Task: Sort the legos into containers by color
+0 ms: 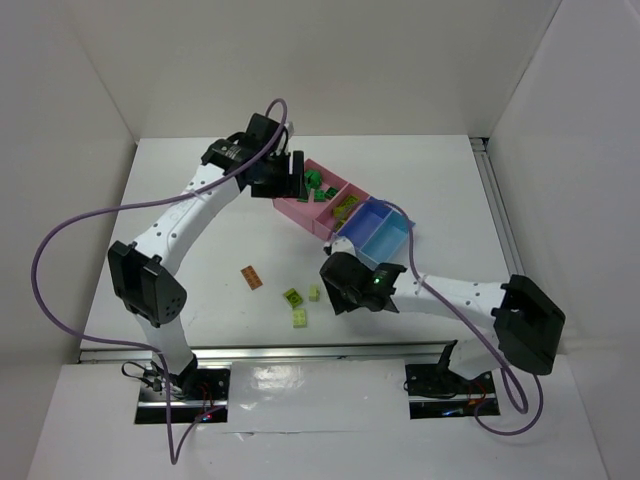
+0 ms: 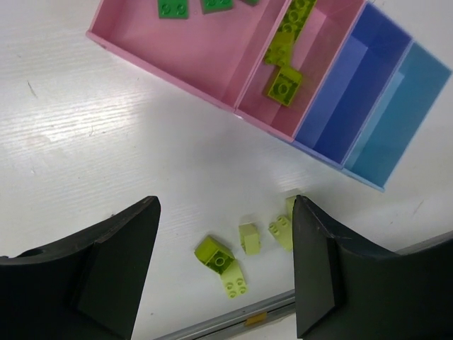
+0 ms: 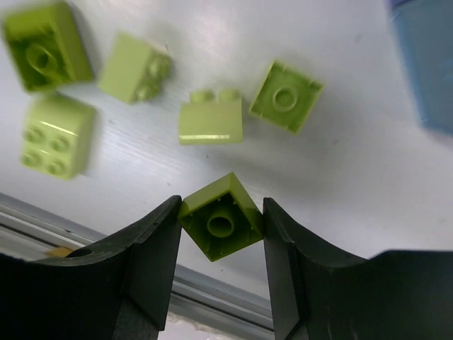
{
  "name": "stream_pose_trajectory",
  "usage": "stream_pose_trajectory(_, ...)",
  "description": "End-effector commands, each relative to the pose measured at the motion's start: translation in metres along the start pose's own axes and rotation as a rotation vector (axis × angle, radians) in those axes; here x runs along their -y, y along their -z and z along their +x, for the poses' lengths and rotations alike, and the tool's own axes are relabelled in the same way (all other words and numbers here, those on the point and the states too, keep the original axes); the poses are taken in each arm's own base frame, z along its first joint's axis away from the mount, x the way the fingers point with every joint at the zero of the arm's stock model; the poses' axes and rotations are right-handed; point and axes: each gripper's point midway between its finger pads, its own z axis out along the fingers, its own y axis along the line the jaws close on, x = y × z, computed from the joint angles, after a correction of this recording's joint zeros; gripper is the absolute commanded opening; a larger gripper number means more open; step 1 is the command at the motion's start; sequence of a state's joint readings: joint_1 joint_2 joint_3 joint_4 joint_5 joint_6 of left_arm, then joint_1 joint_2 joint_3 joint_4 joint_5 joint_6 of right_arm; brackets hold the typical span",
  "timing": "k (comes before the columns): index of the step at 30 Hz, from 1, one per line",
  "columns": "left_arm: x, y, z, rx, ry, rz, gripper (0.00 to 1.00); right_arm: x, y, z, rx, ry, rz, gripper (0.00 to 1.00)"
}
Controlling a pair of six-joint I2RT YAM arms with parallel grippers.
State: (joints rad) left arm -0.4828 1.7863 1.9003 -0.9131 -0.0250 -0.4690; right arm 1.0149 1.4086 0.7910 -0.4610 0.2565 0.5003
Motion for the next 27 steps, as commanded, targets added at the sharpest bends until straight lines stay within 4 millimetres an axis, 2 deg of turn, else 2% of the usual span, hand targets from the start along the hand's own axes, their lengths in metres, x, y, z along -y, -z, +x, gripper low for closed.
stream_pose_trajectory(1,-0.01,-0.005,0.013,-0.028,-0.012,-0.036,0.78,0.001,0.043,-0.066,0.196,-0.058,0.046,0.35)
stream_pose_trajectory(3,-0.019,-0.008,0.022,-0.049,0.028,-0.066,0.78,0.013,0.05,-0.087,0.247,-0.069,0.117,0.35)
stream_pose_trajectory(4,-0.029,-0.012,0.036,-0.076,0.041,-0.102,0.78,0.013,0.059,-0.109,0.291,-0.081,0.121,0.35)
stream_pose_trajectory(6,-0.039,-0.014,0.051,-0.096,0.104,-0.153,0.78,0.032,0.053,-0.131,0.31,-0.11,0.204,0.36)
stream_pose_trajectory(7,-0.049,-0.023,0.073,-0.147,0.128,-0.197,0.78,0.035,0.059,-0.153,0.355,-0.153,0.221,0.36)
stream_pose_trajectory(8,-0.054,-0.029,0.082,-0.155,0.18,-0.226,0.78,0.047,0.058,-0.168,0.376,-0.192,0.248,0.36)
stream_pose_trajectory(9,-0.057,-0.031,0.091,-0.166,0.205,-0.235,0.77,0.05,0.05,-0.176,0.378,-0.208,0.261,0.36)
stream_pose_trajectory(10,-0.065,-0.036,0.113,-0.206,0.224,-0.261,0.77,0.05,0.051,-0.192,0.402,-0.222,0.246,0.36)
stream_pose_trajectory(11,-0.065,-0.041,0.121,-0.217,0.263,-0.263,0.77,0.057,0.047,-0.208,0.429,-0.253,0.235,0.36)
stream_pose_trajectory(12,-0.065,-0.039,0.129,-0.233,0.283,-0.262,0.77,0.061,0.033,-0.211,0.412,-0.258,0.253,0.36)
stream_pose_trajectory(13,-0.068,-0.041,0.142,-0.256,0.303,-0.269,0.77,0.064,0.028,-0.216,0.406,-0.257,0.258,0.36)
stream_pose_trajectory(14,-0.059,-0.04,0.149,-0.261,0.318,-0.255,0.78,0.068,0.021,-0.231,0.427,-0.28,0.264,0.36)
stream_pose_trajectory(15,-0.056,-0.041,0.156,-0.28,0.329,-0.253,0.82,0.071,0.025,-0.24,0.449,-0.28,0.263,0.36)
stream_pose_trajectory(16,-0.056,-0.04,0.164,-0.292,0.334,-0.258,0.82,0.07,0.013,-0.24,0.436,-0.275,0.269,0.36)
stream_pose_trajectory(17,-0.047,-0.04,0.172,-0.314,0.349,-0.242,0.83,0.082,0.01,-0.249,0.452,-0.285,0.287,0.37)
stream_pose_trajectory(18,-0.045,-0.038,0.176,-0.317,0.354,-0.242,0.83,0.083,0.006,-0.255,0.458,-0.293,0.276,0.37)
stream_pose_trajectory(19,-0.043,-0.04,0.178,-0.324,0.369,-0.233,0.83,0.089,-0.008,-0.249,0.428,-0.292,0.296,0.37)
stream_pose_trajectory(23,-0.034,-0.047,0.201,-0.368,0.386,-0.203,0.86,0.098,-0.034,-0.261,0.431,-0.314,0.27,0.4)
stream_pose_trajectory(25,-0.031,-0.048,0.204,-0.382,0.412,-0.19,0.86,0.099,-0.039,-0.271,0.432,-0.322,0.259,0.51)
stream_pose_trajectory(26,-0.031,-0.052,0.209,-0.395,0.414,-0.186,0.88,0.099,-0.047,-0.27,0.413,-0.317,0.266,0.64)
stream_pose_trajectory(27,-0.03,-0.052,0.213,-0.406,0.417,-0.177,0.88,0.098,-0.044,-0.279,0.424,-0.31,0.264,0.69)
